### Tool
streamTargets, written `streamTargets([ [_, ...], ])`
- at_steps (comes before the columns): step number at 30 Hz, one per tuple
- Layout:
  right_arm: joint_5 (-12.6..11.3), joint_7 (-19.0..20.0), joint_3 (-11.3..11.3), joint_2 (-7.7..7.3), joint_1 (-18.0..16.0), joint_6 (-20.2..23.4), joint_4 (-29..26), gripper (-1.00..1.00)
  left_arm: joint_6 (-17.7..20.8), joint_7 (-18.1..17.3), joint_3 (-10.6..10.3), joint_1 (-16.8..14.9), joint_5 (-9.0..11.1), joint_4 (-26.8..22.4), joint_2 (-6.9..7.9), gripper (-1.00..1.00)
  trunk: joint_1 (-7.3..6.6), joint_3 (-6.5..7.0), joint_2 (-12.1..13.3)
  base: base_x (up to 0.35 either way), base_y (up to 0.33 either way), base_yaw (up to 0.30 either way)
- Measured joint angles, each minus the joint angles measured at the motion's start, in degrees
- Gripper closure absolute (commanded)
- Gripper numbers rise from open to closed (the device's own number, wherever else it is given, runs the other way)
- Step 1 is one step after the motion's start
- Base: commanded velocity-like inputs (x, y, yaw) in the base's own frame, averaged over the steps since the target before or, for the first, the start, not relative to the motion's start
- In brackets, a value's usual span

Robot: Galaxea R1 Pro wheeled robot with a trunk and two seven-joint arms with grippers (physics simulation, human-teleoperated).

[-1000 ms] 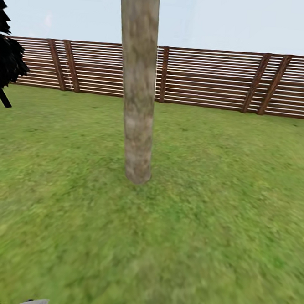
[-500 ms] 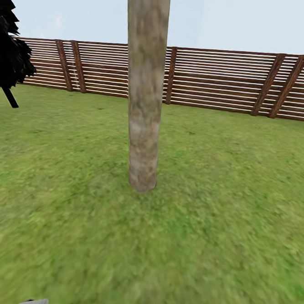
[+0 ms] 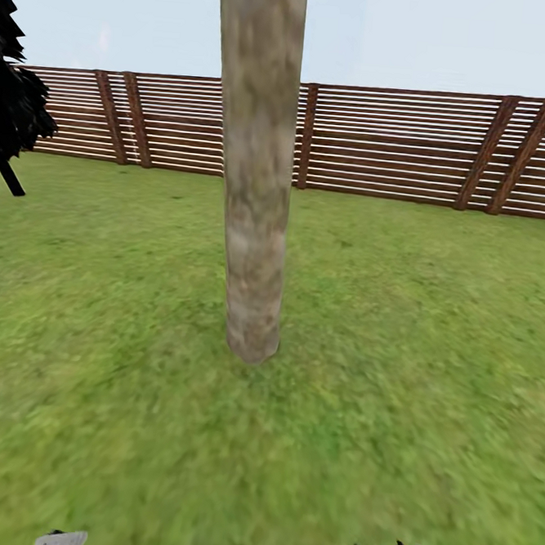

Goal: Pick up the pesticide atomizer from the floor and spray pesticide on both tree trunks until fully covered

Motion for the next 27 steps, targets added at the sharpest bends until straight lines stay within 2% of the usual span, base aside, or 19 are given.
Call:
streamTargets([
  [1, 1.49, 0.04, 2.65, 0.11, -0.1, 0.09, -2.0, -1.0, -0.05, -0.21, -0.15, -0.08, -0.19, -0.4, 0.1, 1.0, 0.0, 0.0, 0.0, 0.338, 0.0, 0.0],
  [2, 2.12, 0.1, 4.13, 0.21, -0.27, 0.19, -3.31, -1.0, -0.1, -0.33, -0.29, -0.11, -0.57, -0.81, 0.13, 1.0, 0.0, 0.0, 0.0, 0.328, 0.0, 0.0],
  [3, 2.54, 0.17, 5.57, 0.39, -0.67, 0.26, -4.35, -1.0, -0.12, -0.45, -0.74, -0.15, -1.74, -1.52, 0.19, 1.0, 0.0, 0.0, 0.0, 0.251, 0.0, 0.0],
  [4, 2.89, 0.33, 7.18, 0.72, -1.34, 0.31, -5.01, -1.0, -0.1, -0.74, -1.8, -0.19, -3.9, -2.35, 0.22, 1.0, 0.01, 0.0, 0.0, 0.16, 0.0, 0.0],
  [5, 3.27, 0.72, 9.11, 1.18, -2.35, 0.36, -5.35, -1.0, -0.02, -1.54, -3.16, -0.21, -6.84, -3.15, 0.23, 1.0, 0.02, 0.0, 0.0, 0.082, 0.0, 0.0],
  [7, 4.14, 3.05, 15.18, 2.09, -5.8, 2.34, -5.9, -1.0, 0.76, -5.12, -5.2, -0.75, -15.79, -4.72, 0.29, 1.0, 0.03, 0.01, 0.0, 0.034, 0.0, 0.0],
  [9, 4.19, 5.57, 18.26, 2.71, -8.64, 5.91, -6.01, -1.0, 1.66, -9.0, -5.66, -2.21, -19.97, -5.21, 0.36, 1.0, 0.03, 0.01, 0.0, 0.013, 0.0, 0.0],
  [10, 4.29, 8.64, 19.8, 3.82, -10.64, 8.71, -6.04, -1.0, 2.62, -13.76, -6.01, -4.09, -22.39, -5.31, 0.46, 1.0, 0.04, 0.02, 0.01, 0.006, 0.0, 0.0],
  [11, 4.4, 11.17, 20.72, 4.64, -11.68, 10.11, -6.06, -1.0, 3.41, -17.35, -6.0, -5.42, -23.8, -5.39, 0.7, 1.0, 0.04, 0.01, 0.0, 0.003, 0.0, 0.0],
  [12, 4.43, 16.07, 22.53, 5.61, -12.73, 11.41, -6.4, -1.0, 4.43, -23.38, -6.11, -7.45, -26.03, -5.43, 1.14, 1.0, 0.04, 0.01, 0.01, 0.002, 0.0, 0.0],
  [13, 4.44, 19.41, 23.9, 6.08, -13.37, 11.98, -7.02, -1.0, 5.0, -27.19, -6.03, -8.84, -27.49, -5.48, 1.41, 1.0, 0.03, 0.01, 0.0, 0.0, 0.0, 0.0],
  [14, 4.33, 28.68, 28.67, 7.23, -14.51, 13.18, -10.27, -1.0, 6.08, -36.56, -6.38, -12.17, -32.44, -5.27, 1.76, 1.0, 0.04, 0.02, 0.01, 0.0, 0.0, 0.0],
  [16, 4.4, 34.74, 31.63, 8.34, -15.1, 15.49, -13.0, -1.0, 8.33, -44.36, -6.08, -15.32, -36.29, -5.47, 1.88, 1.0, 0.03, 0.01, 0.01, 0.0, 0.0, 0.0],
  [17, 4.38, 38.95, 32.48, 9.93, -15.53, 17.88, -14.96, -1.0, 9.94, -50.05, -6.01, -17.4, -38.69, -5.5, 1.89, 1.0, 0.03, 0.01, 0.0, 0.0, 0.0, 0.0],
  [18, 4.46, 39.96, 32.59, 10.27, -15.74, 18.28, -15.26, -1.0, 10.18, -51.09, -6.07, -17.85, -39.23, -5.55, 1.87, 1.0, 0.04, 0.0, 0.01, 0.0, 0.0, 0.0],
  [20, 4.5, 44.4, 33.12, 10.7, -16.55, 18.82, -15.7, -1.0, 10.45, -55.04, -6.47, -18.54, -40.11, -5.85, 1.75, 1.0, 0.04, 0.0, 0.01, 0.0, 0.0, 0.0],
  [23, 4.51, 45.46, 35.92, 10.71, -16.63, 18.87, -16.24, -1.0, 10.89, -57.83, -7.27, -18.83, -42.39, -8.06, 1.31, 1.0, 0.04, 0.0, 0.01, 0.0, 0.0, 0.0],
  [26, 4.46, 45.7, 39.4, 10.73, -16.68, 18.94, -16.35, -1.0, 14.46, -58.58, -7.74, -18.89, -45.52, -10.78, -0.02, 1.0, 0.04, 0.0, 0.01, 0.0, 0.0, 0.0],
  [27, 4.43, 45.73, 39.69, 10.73, -16.69, 18.94, -16.33, 1.0, 15.18, -58.76, -7.78, -18.89, -46.07, -11.29, -0.47, 1.0, 0.04, 0.0, 0.01, 0.0, 0.0, 0.0],
])
